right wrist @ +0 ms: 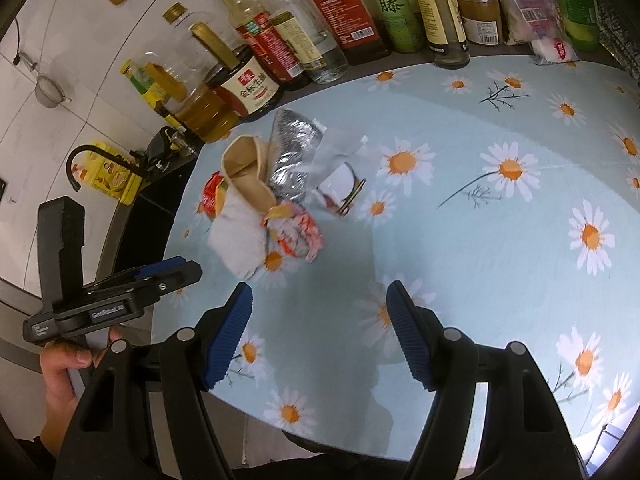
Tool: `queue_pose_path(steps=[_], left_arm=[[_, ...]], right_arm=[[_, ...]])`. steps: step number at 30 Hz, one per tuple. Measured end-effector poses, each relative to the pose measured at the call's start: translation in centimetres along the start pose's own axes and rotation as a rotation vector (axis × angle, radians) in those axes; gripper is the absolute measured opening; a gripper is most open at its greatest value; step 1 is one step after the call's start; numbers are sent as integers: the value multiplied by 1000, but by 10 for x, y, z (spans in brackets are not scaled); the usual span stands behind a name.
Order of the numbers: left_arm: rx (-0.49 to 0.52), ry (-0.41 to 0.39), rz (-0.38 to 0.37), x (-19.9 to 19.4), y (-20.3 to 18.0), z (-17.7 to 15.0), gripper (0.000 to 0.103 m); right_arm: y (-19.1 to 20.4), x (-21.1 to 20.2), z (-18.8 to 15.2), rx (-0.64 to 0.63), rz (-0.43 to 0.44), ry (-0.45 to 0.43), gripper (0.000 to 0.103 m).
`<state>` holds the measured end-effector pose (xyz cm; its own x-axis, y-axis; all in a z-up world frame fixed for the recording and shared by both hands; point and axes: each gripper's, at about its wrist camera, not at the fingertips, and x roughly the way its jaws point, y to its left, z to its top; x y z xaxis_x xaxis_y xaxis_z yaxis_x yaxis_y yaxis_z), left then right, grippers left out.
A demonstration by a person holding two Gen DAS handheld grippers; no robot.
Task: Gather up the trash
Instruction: 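Move the left tool to the second grey towel and close on it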
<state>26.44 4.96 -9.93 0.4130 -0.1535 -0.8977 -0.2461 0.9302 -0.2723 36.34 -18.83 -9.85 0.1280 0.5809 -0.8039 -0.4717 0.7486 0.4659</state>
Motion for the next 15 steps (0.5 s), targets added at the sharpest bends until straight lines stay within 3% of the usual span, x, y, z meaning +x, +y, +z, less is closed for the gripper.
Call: queue_pose_path(steps=[12,15], left_arm=[[-1,53,41,40,-6,30,60],[-4,65,61,47,-6,33,60]], right_arm=[[-27,17,41,0,3,-2,75],[-32,26,53,-7,-1,6,81]])
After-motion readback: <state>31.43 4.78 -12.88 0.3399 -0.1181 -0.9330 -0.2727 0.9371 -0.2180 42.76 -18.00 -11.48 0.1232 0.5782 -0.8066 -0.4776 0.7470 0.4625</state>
